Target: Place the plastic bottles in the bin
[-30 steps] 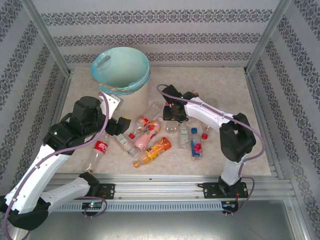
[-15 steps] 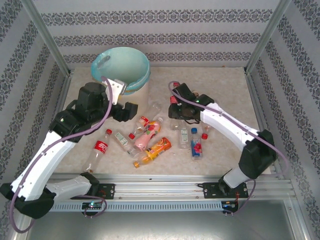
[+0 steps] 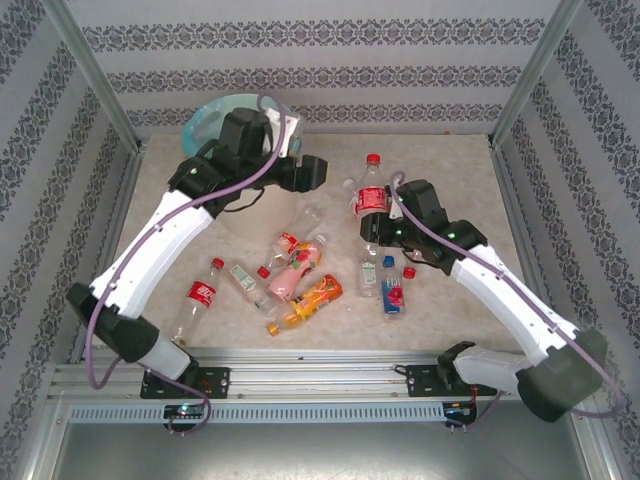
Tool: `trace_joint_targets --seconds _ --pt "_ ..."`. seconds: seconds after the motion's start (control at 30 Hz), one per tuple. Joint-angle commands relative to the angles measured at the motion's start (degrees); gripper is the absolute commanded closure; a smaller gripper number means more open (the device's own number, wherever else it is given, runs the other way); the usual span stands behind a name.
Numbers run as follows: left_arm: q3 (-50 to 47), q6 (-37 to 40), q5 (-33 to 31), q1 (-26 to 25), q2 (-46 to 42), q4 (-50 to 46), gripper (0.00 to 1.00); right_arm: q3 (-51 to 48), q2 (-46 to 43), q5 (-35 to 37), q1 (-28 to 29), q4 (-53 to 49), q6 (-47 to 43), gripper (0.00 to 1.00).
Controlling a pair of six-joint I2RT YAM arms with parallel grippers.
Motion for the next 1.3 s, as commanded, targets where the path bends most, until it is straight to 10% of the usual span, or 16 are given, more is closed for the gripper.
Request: trace_joint_targets --seconds 0.0,0.4,0.83,1.27 --pt "4.38 -4.62 5.73 -0.38 3.41 4.36 0.21 -2.07 -4.08 -5.94 -0.81 6.65 -3.74 0.56" --pt "5.06 -9.87 22.56 -0.40 7.49 15.32 0.22 -0.95 -8.76 -18.54 -1.15 9.85 -7.54 0.56" --pt "6.51 -9.13 18.37 -0.40 7.36 12.42 0.28 -1.06 -11.79 -20.99 2.17 12.38 -8.07 0.58" --pt "6.23 -11.28 20.13 -0.47 6.25 16.40 0.91 -0.29 -11.14 -19.99 4.02 12.15 -7.42 0.52"
